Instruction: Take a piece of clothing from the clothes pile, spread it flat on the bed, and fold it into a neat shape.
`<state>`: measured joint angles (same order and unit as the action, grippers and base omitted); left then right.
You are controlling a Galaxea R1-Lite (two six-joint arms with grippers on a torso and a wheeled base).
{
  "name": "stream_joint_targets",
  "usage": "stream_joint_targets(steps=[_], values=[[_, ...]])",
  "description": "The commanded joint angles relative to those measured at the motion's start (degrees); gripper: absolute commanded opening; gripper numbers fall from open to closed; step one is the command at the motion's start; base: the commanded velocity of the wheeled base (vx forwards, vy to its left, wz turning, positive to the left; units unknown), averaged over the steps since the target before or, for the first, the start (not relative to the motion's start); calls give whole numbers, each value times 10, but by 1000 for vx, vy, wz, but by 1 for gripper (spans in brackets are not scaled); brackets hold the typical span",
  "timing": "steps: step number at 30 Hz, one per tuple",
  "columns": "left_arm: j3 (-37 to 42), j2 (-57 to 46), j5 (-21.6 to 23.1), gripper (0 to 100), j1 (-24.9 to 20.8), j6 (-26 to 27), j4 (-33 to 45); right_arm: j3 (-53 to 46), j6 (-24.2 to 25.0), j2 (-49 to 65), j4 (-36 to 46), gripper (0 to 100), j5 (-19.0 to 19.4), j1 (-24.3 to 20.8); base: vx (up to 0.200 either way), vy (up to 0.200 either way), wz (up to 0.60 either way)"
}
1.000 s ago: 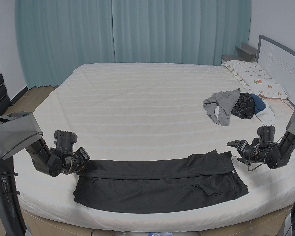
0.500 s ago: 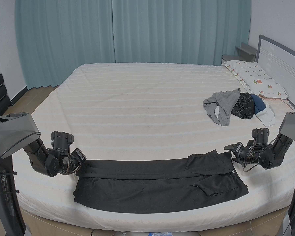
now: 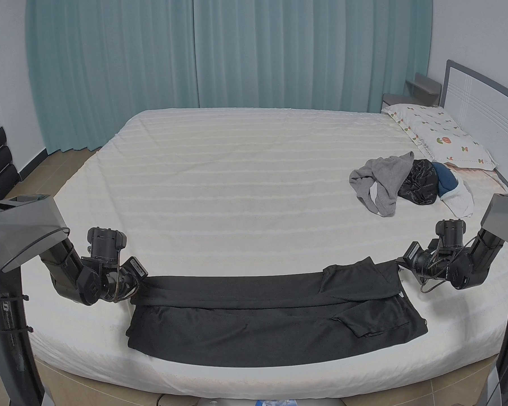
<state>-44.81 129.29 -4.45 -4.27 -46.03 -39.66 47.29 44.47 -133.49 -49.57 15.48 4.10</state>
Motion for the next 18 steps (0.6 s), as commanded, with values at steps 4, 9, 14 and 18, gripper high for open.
stream_joint_targets(steps=[4, 9, 14, 18], values=[[6, -3, 1, 0, 3, -2, -2, 2, 2, -9, 0, 100, 1, 3, 0, 0, 0], [15, -19, 6, 100, 4, -3, -1, -18, 14, 33, 0, 100, 6, 10, 0, 0, 0], [17, -59, 7, 100, 18, -41, 0, -55, 42, 102, 0, 100, 5, 5, 0, 0, 0], [39, -107, 10, 100, 22, -49, 0, -112, 43, 156, 1, 100, 3, -20, 0, 0, 0]])
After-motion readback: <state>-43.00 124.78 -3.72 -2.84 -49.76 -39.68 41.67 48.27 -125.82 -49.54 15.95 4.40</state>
